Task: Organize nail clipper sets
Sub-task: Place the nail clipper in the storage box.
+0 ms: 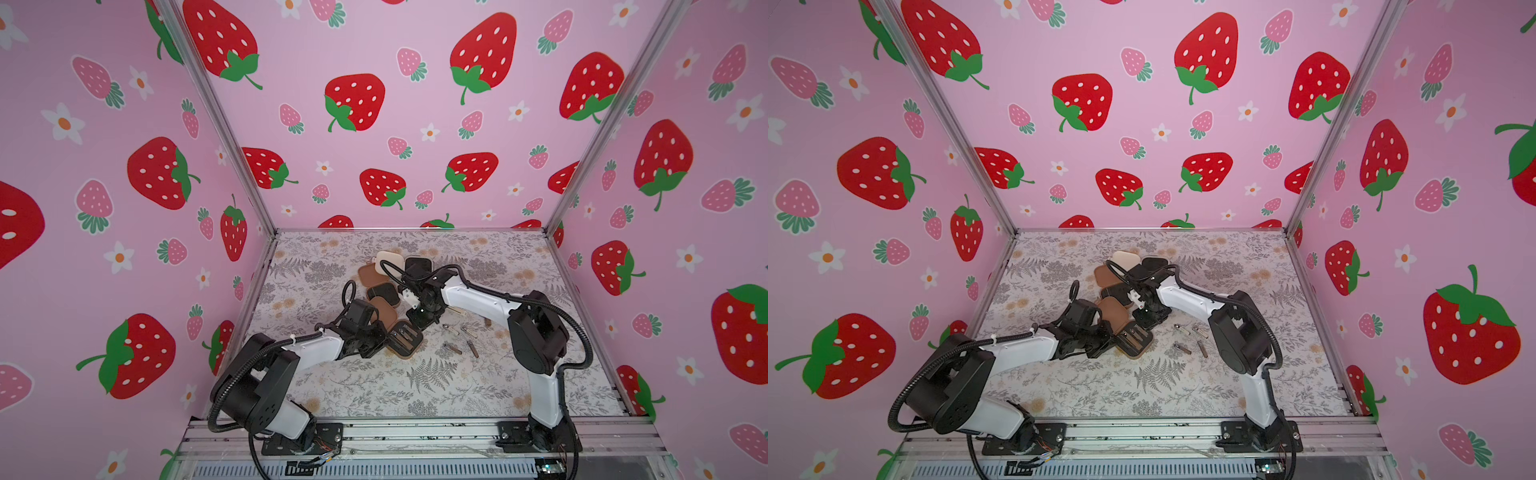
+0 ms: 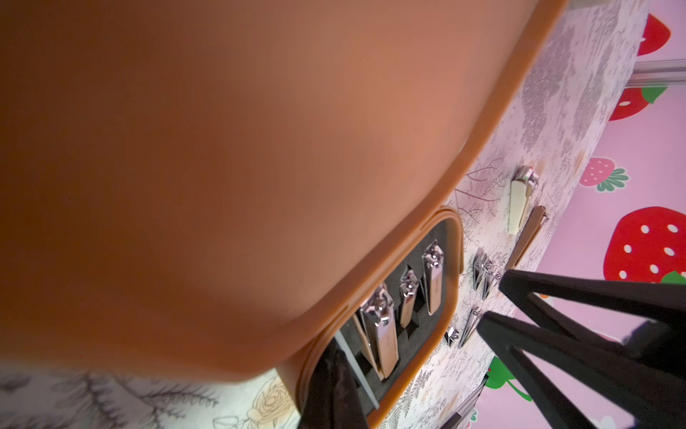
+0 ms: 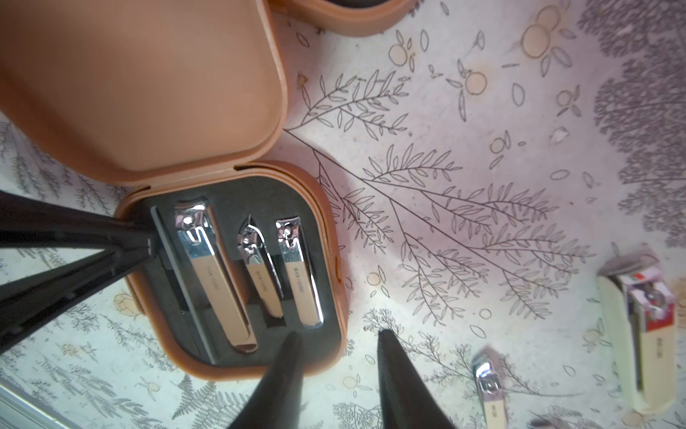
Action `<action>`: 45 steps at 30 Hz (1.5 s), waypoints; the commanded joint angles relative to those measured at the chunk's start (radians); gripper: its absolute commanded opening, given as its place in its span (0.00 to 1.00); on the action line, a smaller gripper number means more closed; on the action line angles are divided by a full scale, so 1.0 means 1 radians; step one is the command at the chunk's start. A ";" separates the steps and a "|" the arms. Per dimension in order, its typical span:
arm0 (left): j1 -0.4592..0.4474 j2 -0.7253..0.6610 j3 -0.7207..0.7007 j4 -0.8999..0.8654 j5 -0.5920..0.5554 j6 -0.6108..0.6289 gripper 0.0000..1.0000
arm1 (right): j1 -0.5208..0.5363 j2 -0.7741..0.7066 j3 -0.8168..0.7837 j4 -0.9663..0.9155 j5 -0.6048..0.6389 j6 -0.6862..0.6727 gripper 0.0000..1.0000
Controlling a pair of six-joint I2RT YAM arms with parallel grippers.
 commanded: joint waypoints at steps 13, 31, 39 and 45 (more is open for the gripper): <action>0.000 0.034 -0.015 -0.129 -0.023 0.005 0.00 | -0.004 0.049 -0.063 0.012 -0.038 0.014 0.29; 0.000 0.029 -0.019 -0.130 -0.023 0.003 0.00 | -0.004 0.101 -0.128 0.071 0.040 0.066 0.23; 0.000 0.023 0.006 -0.154 -0.019 0.022 0.00 | -0.004 0.088 -0.162 0.084 0.060 0.085 0.21; 0.000 -0.015 0.098 -0.254 -0.031 0.092 0.00 | -0.006 0.021 -0.092 0.037 0.083 0.072 0.27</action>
